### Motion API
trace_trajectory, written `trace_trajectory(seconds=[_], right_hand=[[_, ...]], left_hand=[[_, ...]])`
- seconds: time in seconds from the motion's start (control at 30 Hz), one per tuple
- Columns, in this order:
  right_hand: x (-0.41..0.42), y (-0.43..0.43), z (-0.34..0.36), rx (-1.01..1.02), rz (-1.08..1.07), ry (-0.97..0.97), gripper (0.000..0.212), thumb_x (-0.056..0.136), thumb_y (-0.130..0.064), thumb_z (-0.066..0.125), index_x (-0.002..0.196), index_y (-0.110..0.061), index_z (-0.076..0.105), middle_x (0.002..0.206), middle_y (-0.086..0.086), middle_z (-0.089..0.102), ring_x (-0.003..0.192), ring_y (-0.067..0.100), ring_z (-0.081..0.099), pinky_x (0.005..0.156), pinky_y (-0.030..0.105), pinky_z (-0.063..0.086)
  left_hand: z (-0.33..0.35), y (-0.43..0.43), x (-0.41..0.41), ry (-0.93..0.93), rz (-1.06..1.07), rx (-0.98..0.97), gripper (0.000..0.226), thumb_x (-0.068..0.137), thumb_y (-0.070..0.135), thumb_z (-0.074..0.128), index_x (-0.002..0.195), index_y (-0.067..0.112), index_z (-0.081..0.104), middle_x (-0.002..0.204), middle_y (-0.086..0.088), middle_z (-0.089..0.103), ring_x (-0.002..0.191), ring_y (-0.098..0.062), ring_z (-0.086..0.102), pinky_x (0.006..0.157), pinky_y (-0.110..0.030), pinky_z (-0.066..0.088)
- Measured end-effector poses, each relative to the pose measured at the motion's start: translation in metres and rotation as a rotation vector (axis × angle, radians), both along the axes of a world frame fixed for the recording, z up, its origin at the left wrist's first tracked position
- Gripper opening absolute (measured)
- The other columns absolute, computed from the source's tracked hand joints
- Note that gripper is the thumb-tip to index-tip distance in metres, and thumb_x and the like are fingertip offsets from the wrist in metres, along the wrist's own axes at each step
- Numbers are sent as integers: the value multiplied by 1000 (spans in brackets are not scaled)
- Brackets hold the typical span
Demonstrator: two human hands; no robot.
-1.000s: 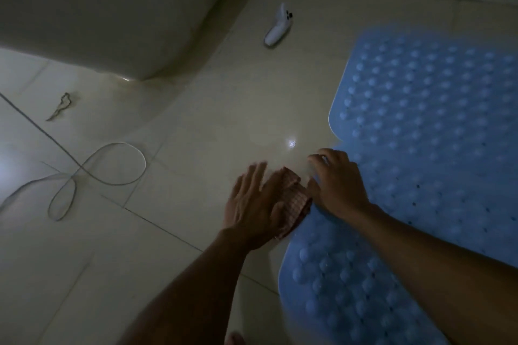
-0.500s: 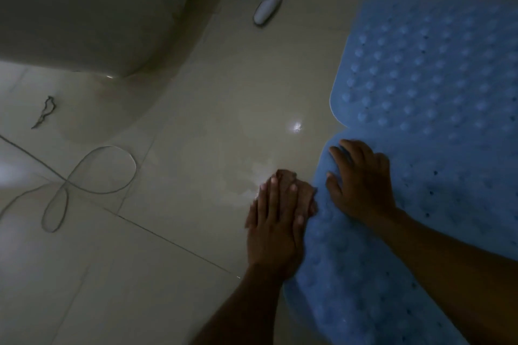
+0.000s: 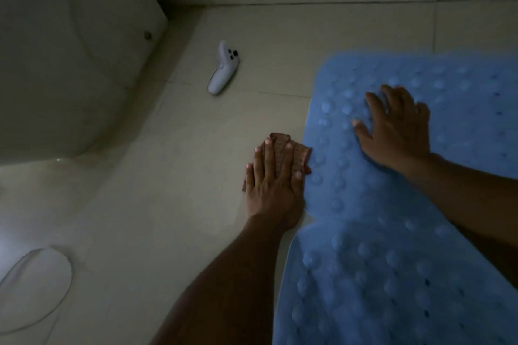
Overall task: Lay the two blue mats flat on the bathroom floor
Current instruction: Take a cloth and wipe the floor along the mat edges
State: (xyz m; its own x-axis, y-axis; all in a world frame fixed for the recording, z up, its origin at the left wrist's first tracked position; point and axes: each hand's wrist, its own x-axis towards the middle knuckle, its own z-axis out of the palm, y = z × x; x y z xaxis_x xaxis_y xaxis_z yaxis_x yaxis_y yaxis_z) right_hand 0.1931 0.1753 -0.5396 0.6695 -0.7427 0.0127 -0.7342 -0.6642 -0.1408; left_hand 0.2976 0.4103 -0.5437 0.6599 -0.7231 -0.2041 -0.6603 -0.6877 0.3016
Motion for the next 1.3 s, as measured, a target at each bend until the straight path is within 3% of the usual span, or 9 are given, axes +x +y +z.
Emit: trace_trajectory(seconds=[0.1,0.43,0.57,0.77,0.93,1.07,1.2,1.3], right_hand=[[-11,-10,-14,9,-31,66,72,92,-65,18,155,-31,19,166,4,12,151,29,10,118,59,13],[-13,-2,-1,66,-1,30,72,92,-61,28,156,-27,22,165,7,17,152,32,12,117,62,13],[-14,-2,1,32,-7,5,70,93,-60,33,154,-24,30,163,9,23,151,33,18,116,62,13],[-12,-6,3,98,-8,-13,70,91,-60,35,153,-27,33,163,7,24,152,32,15,117,63,12],[-12,-6,6,149,-32,-74,71,90,-61,38,153,-29,32,164,4,22,153,29,13,117,63,14],[-11,-7,6,178,-37,-86,70,91,-63,34,154,-31,29,165,3,19,153,27,10,118,62,14],[-9,-5,7,184,-36,-52,71,90,-64,34,154,-33,28,165,1,20,153,26,11,118,61,14],[-8,-6,9,162,-22,-14,71,90,-64,33,154,-34,28,165,0,20,153,25,11,119,60,13]], left_hand=[[5,-1,3,1,-17,27,62,105,50,16,160,39,-11,169,1,-23,154,-22,-24,124,-42,-12],[32,-22,7,165,88,244,64,104,56,14,157,40,-20,165,4,-32,153,-22,-27,127,-48,-4],[26,-66,26,144,121,169,61,107,51,18,152,43,-23,166,3,-30,153,-22,-27,124,-45,-10],[16,-169,82,69,5,94,60,108,48,18,162,35,-4,170,1,-20,155,-23,-21,124,-44,-9],[13,-235,119,-51,-169,15,68,99,50,8,162,29,16,172,-5,7,158,-28,0,125,-50,7],[14,-240,132,-57,-222,-48,73,97,53,6,164,22,11,172,-5,8,158,-24,1,127,-50,8],[19,-203,108,-112,-103,-99,70,103,50,17,163,15,14,170,-10,13,157,-26,6,127,-42,9],[19,-198,95,-43,-46,-61,65,108,41,23,163,10,10,170,-13,11,157,-27,9,127,-40,11]])
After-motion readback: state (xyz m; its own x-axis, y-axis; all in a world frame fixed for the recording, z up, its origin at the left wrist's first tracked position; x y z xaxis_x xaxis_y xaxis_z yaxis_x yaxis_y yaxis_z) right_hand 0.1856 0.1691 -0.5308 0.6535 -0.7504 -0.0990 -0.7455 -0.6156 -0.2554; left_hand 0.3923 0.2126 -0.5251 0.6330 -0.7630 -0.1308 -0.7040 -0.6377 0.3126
